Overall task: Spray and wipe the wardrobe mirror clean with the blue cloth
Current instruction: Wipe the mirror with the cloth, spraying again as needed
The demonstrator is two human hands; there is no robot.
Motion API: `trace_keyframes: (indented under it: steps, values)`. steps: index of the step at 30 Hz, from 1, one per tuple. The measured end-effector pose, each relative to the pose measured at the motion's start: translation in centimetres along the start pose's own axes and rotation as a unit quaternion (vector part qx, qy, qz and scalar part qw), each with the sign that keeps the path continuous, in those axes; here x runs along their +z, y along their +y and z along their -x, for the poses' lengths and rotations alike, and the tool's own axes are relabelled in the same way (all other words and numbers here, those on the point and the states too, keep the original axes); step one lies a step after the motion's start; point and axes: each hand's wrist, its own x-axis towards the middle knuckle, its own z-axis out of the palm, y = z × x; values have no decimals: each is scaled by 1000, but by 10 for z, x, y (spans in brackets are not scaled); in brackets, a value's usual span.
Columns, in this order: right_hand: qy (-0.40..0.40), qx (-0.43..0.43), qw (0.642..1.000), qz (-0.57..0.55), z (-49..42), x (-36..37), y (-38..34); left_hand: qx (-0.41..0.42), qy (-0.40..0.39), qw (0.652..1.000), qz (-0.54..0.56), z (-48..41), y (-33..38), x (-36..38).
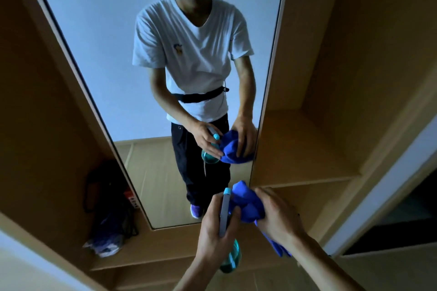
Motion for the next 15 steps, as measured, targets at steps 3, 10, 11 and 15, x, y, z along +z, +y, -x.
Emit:
trace_keyframes:
  steps: [3,10,11,15]
  values:
    - [24,0,997,-68,2,-25,-18,29,-18,999,9,-9,27,-9]
    - [73,3,984,-162,15,-76,-57,74,-31,996,34,-21,81,-21]
    - [72,8,983,-166,17,-80,-57,78,-30,996,31,-22,86,-20]
    - [76,28,983,-166,22,-95,-50,95,-33,995,9,-26,95,-14]
